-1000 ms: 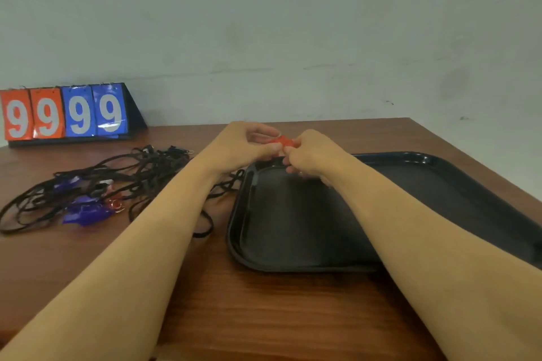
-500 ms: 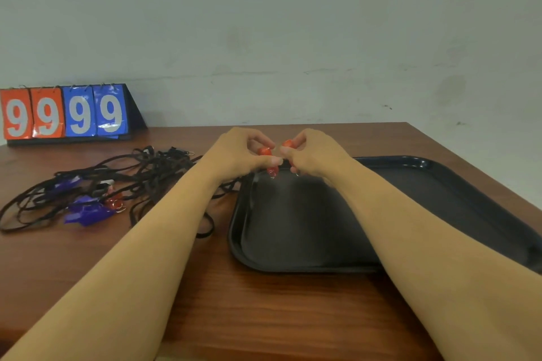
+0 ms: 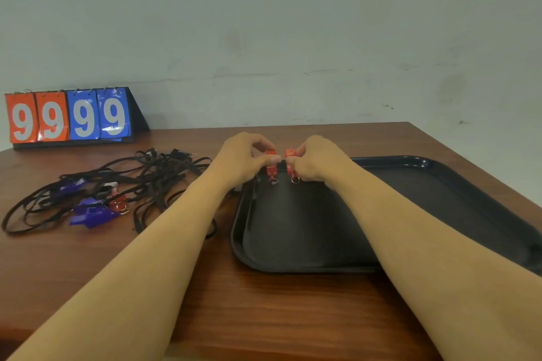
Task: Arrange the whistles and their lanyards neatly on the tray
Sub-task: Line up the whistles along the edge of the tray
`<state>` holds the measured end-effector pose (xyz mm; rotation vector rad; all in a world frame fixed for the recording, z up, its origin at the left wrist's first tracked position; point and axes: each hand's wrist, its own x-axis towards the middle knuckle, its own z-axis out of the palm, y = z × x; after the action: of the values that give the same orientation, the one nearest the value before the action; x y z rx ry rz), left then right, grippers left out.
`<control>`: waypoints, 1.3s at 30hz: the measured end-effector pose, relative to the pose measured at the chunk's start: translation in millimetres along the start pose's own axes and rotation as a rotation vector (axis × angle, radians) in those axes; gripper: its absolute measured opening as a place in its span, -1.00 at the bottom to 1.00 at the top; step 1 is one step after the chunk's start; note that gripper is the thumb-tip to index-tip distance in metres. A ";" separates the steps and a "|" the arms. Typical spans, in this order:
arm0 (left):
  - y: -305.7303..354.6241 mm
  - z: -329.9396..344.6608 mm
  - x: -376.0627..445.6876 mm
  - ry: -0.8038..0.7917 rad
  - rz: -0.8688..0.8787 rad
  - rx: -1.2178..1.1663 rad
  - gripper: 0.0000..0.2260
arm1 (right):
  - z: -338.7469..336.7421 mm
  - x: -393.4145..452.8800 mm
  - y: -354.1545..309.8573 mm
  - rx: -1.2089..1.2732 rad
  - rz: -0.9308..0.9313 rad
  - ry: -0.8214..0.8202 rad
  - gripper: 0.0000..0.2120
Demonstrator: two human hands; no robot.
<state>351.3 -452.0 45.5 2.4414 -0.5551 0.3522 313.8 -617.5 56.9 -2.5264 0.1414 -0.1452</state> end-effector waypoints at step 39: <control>-1.5 0.9 1.9 -0.138 0.050 0.145 -0.70 | 0.5 -4.6 -7.8 -0.259 -0.051 -0.063 -0.74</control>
<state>353.8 -452.1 44.8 2.6095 -0.6710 0.2536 309.9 -610.3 60.7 -2.7903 0.0749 -0.0715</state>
